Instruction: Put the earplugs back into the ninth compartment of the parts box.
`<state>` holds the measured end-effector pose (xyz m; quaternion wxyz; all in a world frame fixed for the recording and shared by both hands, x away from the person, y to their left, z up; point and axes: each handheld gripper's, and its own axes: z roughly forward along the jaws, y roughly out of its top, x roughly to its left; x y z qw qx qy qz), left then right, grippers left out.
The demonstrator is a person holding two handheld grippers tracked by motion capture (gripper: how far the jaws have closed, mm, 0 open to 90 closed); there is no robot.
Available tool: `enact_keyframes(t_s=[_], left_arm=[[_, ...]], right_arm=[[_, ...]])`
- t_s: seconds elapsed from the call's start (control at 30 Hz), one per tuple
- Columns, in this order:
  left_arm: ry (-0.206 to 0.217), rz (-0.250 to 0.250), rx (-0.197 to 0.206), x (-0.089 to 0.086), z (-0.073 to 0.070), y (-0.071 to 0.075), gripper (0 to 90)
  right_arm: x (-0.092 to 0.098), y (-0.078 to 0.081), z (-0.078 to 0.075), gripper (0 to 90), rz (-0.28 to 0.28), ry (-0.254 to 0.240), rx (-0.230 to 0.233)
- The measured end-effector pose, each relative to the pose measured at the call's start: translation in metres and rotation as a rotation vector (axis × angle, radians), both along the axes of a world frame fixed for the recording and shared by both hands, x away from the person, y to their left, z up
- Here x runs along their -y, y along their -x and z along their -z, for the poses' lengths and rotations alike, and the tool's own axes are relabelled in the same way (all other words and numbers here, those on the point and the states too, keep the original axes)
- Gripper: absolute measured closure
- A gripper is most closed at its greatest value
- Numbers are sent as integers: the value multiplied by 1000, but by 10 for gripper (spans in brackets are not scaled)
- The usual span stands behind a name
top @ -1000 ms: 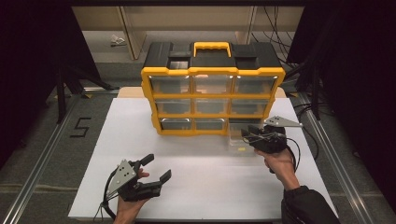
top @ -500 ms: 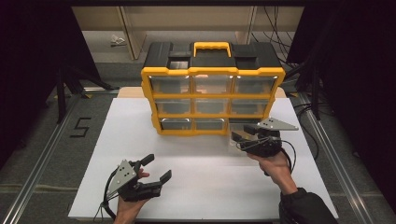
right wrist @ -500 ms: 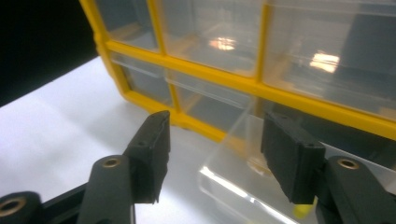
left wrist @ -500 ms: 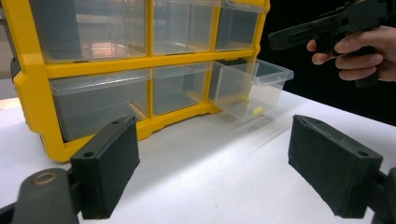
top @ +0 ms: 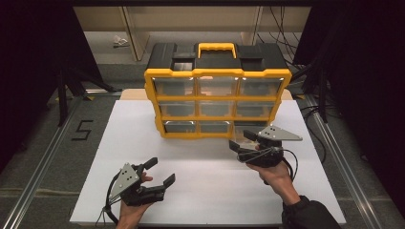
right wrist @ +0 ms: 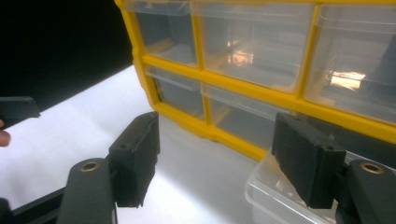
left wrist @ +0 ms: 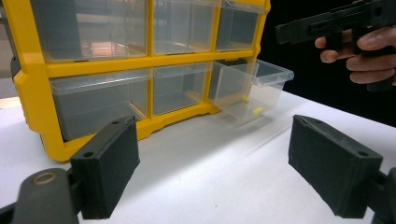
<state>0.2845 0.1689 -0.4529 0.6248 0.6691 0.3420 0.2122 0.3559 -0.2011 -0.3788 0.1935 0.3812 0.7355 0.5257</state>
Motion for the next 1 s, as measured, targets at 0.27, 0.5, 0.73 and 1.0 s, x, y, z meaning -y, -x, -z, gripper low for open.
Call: enact_keyframes(t_s=[0.27,0.5,0.73,1.0], left_arm=[[0,1,-2,0,0,0,157],[0,2,-3,0,0,0,157],[2,3,-5,-1,0,-1,157],[5,9,-3,0,0,0,157]], right_arm=[[-1,10,3,320,-13,-50,25],[0,17,10,318,-17,-80,47],[7,27,15,295,-14,-105,70],[17,36,25,244,9,-126,75]])
